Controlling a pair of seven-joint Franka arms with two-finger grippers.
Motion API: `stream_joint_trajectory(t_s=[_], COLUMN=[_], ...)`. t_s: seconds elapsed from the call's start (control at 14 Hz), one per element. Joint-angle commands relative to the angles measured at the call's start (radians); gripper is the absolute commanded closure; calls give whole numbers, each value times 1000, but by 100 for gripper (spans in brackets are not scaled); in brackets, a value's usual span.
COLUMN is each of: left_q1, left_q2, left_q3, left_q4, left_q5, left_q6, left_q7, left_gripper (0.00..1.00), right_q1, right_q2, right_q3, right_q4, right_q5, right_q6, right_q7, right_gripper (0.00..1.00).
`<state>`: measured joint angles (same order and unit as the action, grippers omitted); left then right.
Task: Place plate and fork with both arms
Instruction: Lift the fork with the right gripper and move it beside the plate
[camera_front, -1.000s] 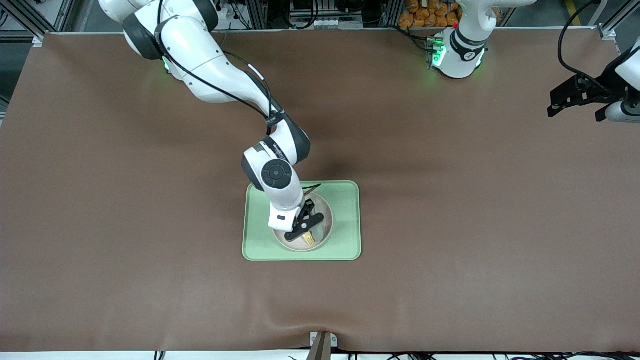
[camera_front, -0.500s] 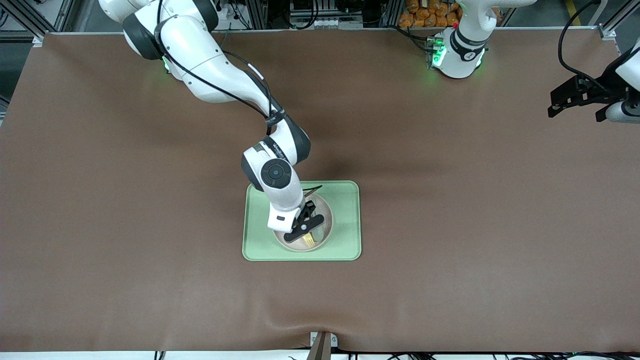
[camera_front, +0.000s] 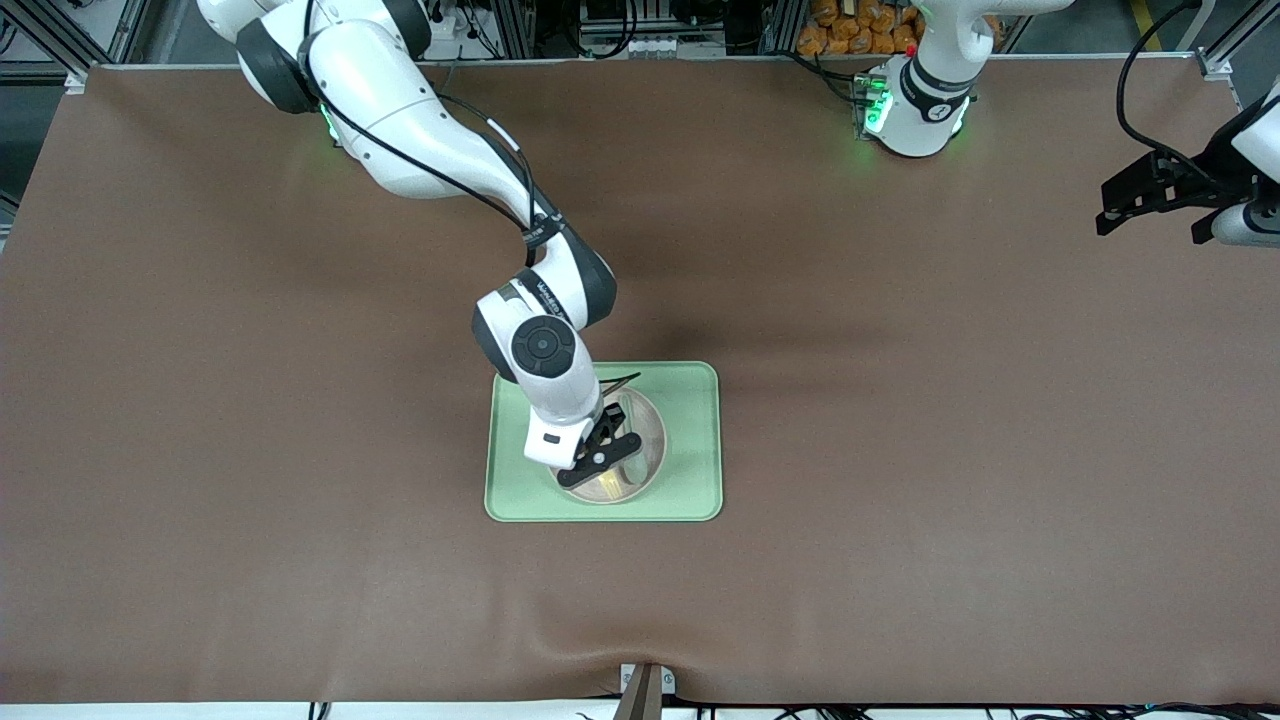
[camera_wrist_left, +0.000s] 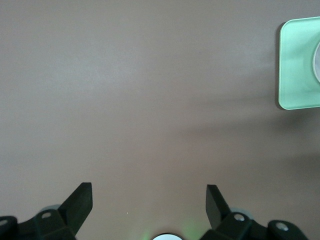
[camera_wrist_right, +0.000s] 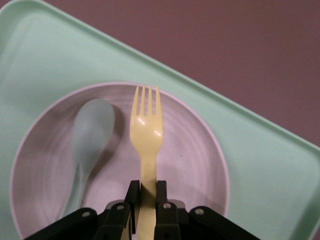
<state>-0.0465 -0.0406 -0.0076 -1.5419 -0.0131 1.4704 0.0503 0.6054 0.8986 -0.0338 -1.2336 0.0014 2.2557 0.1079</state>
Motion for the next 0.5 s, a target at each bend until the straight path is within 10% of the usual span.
stream_joint_trajectory(t_s=[0.0, 0.43], left_q1=[4, 2], left_q2=[5, 5], left_q3=[-6, -6], left_q4=[12, 11], left_q5=[12, 12], left_q6=[4, 4], left_q7=[-15, -15], left_gripper=[0, 0], right_q1=[-53, -153], right_q2=[-38, -102], right_q3=[11, 11], right_q4=[-17, -137], right_q5=[3, 5], right_q6=[-24, -51], right_q7=[16, 45], right_gripper=[100, 100])
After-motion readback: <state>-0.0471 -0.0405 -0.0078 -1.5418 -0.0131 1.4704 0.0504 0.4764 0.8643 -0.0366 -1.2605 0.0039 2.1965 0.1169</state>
